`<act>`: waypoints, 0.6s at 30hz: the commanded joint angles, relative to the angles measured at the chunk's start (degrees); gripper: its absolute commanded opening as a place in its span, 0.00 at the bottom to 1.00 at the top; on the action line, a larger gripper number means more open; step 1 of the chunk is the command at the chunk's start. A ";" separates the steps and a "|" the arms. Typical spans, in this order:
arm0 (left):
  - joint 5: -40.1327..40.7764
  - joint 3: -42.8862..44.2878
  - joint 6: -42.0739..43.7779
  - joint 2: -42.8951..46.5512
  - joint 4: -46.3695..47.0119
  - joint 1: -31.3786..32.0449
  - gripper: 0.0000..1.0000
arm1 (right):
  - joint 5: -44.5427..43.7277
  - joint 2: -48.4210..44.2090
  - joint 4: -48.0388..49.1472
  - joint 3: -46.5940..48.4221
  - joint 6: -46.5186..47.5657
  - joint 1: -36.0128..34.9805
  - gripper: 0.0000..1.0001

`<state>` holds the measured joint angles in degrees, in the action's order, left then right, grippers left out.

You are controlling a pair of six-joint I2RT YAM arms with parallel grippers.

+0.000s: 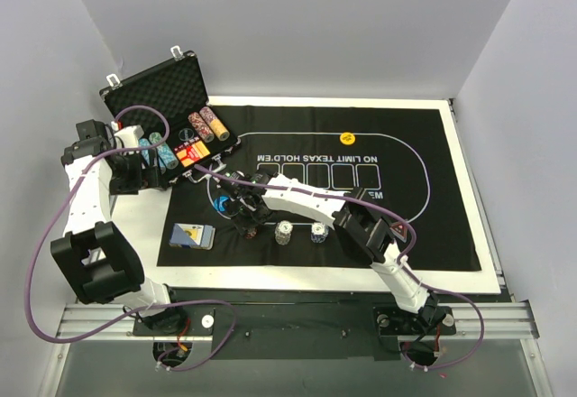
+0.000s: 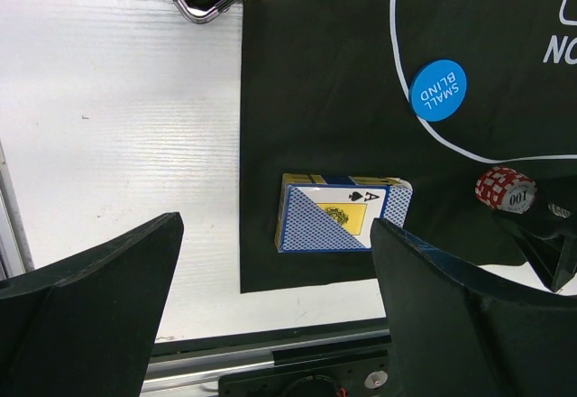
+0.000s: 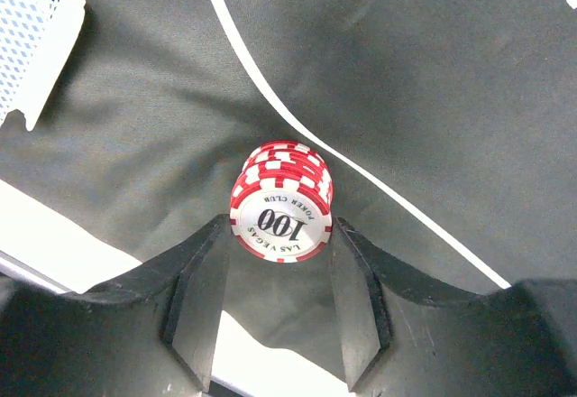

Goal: Distribute texas hold em gaming equipment

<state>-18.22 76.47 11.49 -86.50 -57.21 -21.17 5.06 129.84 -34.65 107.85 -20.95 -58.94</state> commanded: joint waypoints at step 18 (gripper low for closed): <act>0.29 -0.62 1.79 3.00 1.93 -0.45 0.97 | 1.01 0.94 -2.00 3.07 -0.41 -0.04 0.43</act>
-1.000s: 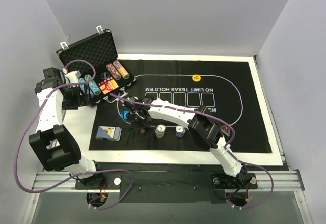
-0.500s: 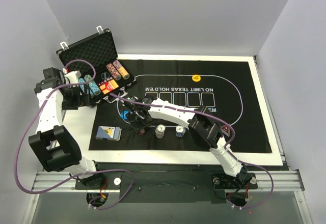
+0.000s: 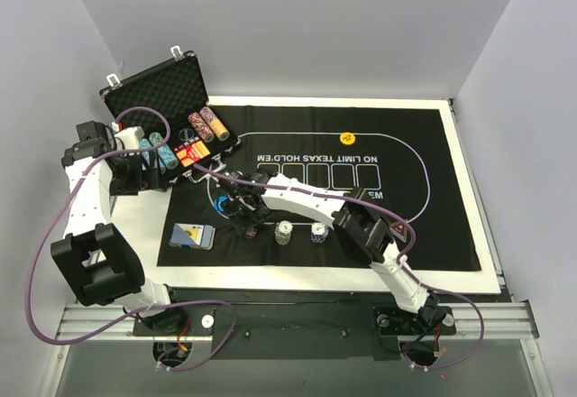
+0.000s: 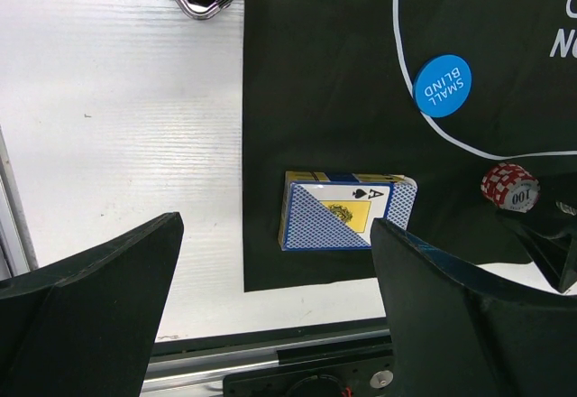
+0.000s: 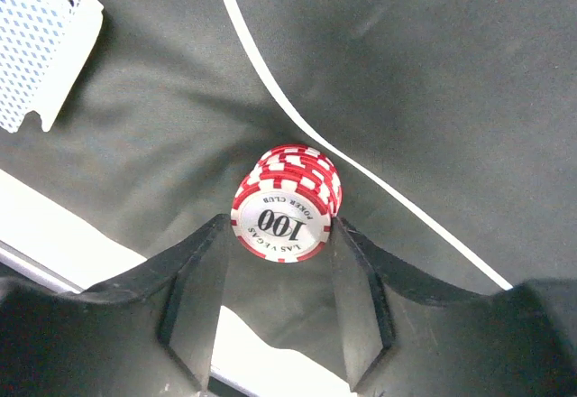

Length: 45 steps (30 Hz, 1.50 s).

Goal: Distribute texas hold em gaming equipment

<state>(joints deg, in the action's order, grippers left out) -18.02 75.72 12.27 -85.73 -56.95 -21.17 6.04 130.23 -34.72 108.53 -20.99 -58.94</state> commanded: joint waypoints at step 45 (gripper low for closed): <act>-0.35 -0.40 1.61 2.41 1.84 -0.45 0.97 | -3.32 -1.82 -3.34 0.98 1.74 0.05 0.41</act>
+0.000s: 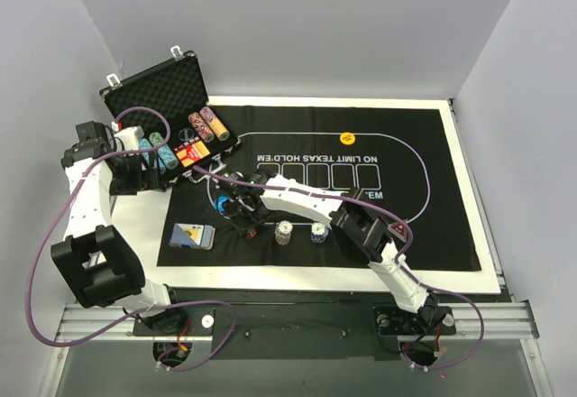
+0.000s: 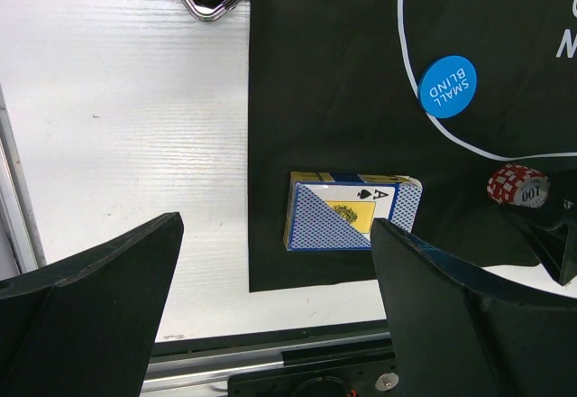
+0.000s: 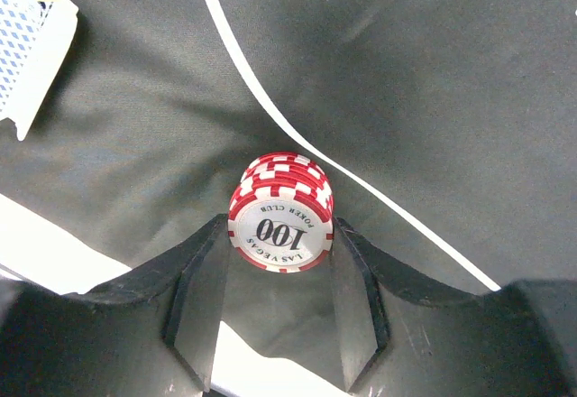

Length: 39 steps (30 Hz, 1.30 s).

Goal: Distribute texas hold em gaming equipment

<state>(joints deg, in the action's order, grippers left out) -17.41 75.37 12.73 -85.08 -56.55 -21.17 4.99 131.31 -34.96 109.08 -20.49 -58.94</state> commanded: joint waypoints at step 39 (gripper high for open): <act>-0.79 -1.02 1.24 1.93 1.71 -0.54 0.97 | 1.42 8.08 -6.17 22.75 0.54 5.59 0.37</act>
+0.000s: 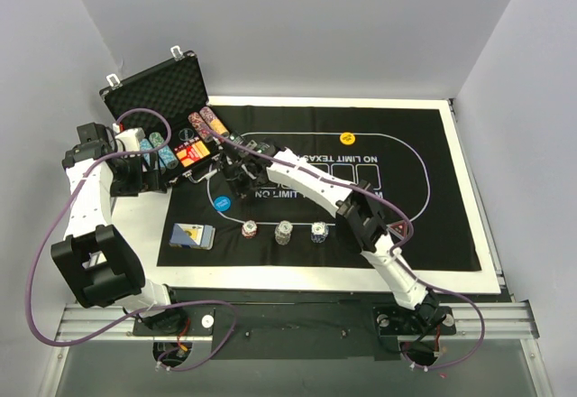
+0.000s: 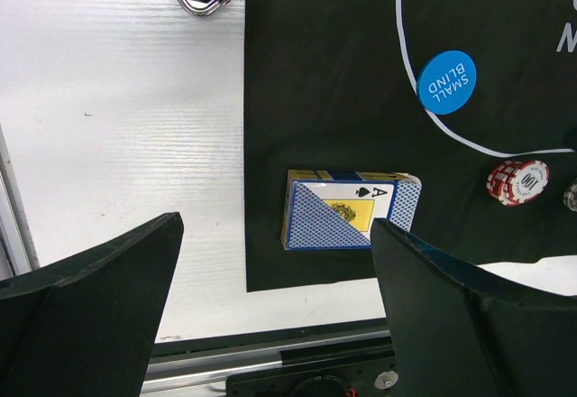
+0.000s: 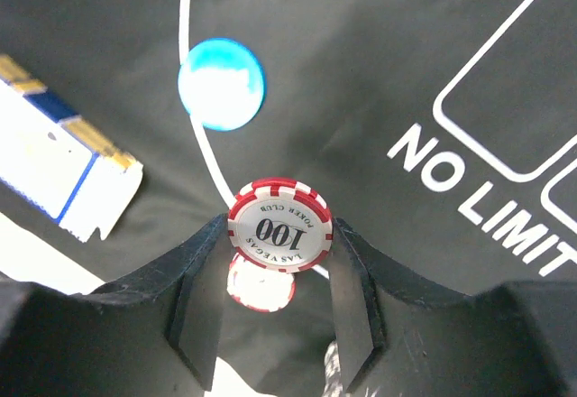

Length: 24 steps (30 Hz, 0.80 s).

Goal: Distribute texas hold em gaming equipment

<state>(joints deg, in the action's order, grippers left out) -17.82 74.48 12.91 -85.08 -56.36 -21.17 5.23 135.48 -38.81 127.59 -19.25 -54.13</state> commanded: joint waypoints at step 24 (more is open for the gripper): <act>-0.37 0.32 0.98 1.41 1.43 -0.45 0.97 | 1.98 7.09 1.10 3.29 -2.55 1.13 0.62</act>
<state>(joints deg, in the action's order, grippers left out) -17.78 74.48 12.93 -85.08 -56.34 -21.17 7.60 144.94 -37.01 131.48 -21.26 -52.97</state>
